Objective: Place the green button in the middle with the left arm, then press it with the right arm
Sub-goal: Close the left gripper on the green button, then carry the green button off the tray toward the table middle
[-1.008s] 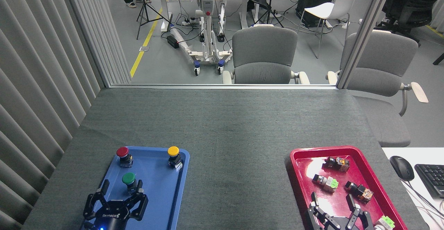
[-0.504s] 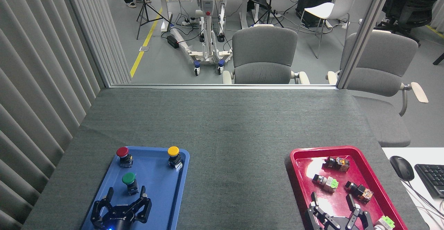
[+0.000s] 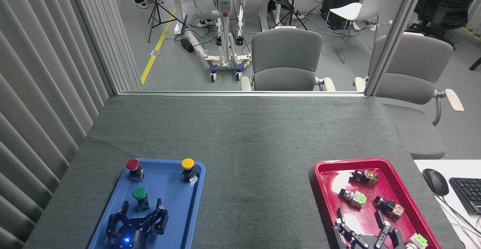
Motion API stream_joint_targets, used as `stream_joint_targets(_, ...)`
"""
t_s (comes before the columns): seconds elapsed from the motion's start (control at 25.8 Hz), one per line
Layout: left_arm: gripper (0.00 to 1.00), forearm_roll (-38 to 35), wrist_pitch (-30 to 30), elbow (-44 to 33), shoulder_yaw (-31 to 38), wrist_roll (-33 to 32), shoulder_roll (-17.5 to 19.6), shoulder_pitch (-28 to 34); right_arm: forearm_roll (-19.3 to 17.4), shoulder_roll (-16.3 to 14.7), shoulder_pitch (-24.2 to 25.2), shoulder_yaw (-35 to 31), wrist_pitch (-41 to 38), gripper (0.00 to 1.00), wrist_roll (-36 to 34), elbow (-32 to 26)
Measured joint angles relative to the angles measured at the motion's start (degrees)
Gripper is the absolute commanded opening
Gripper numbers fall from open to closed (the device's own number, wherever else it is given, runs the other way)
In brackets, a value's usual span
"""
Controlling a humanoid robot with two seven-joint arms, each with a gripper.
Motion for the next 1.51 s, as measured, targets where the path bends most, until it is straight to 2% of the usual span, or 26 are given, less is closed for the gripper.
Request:
stream_joint_targets(0.08,0.94,0.07,0.09,2.00,0.07,0.01,-0.03,-1.17,0.01,0.02,0.00,-0.02,0.00,1.00,0.13,0.00)
stream_joint_targets(0.35,0.63,0.14,0.29,5.49,0.34,0.02,-0.12,-3.29,0.02,0.05,0.01,-0.15,0.00,1.00,0.34,0.23)
stream_joint_targets(0.43,0.49,0.15,0.49,5.79,0.43,0.07,-0.23,-3.45,0.02,0.05,0.04,-0.25,0.00,1.00,0.36,0.29)
stream_joint_targets(0.62,0.02,0.09,0.53,6.09,0.21,1.68,-0.25,-3.60,-0.01,0.02,0.35,-0.54,0.11,1.00,0.53,0.35)
stream_joint_targets(0.74,0.00,-0.02,-0.77,5.84,-0.04,4.02,-0.11,-3.29,-0.01,-0.03,0.46,-0.69,0.31,1.00,0.36,0.40)
stream_joint_targets(0.81,0.00,-0.14,-3.68,4.89,-0.16,5.17,0.10,-2.90,0.00,-0.05,0.50,-0.74,0.37,1.00,0.25,0.41)
stream_joint_targets(0.97,0.00,-0.57,-17.12,1.15,-2.96,6.00,0.58,-2.71,0.01,-0.03,0.51,-0.76,0.44,1.00,0.17,0.41)
stream_joint_targets(1.05,0.00,-0.72,-24.33,0.21,-6.56,6.03,0.72,-3.82,0.02,0.00,0.52,-0.76,0.44,1.00,0.15,0.40)
stream_joint_targets(1.12,0.00,-0.81,-28.52,0.38,-11.32,5.92,0.51,-5.53,0.03,0.03,0.56,-0.78,0.44,1.00,0.13,0.38)
stream_joint_targets(1.28,0.00,-0.90,-28.59,5.27,-20.71,5.45,-2.37,-10.49,0.13,0.37,0.58,-0.82,0.44,1.00,0.13,0.43)
stream_joint_targets(1.51,0.00,-1.54,-26.05,11.69,-28.54,5.01,-6.08,-14.38,0.36,1.15,0.60,-0.75,0.44,1.00,0.12,0.53)
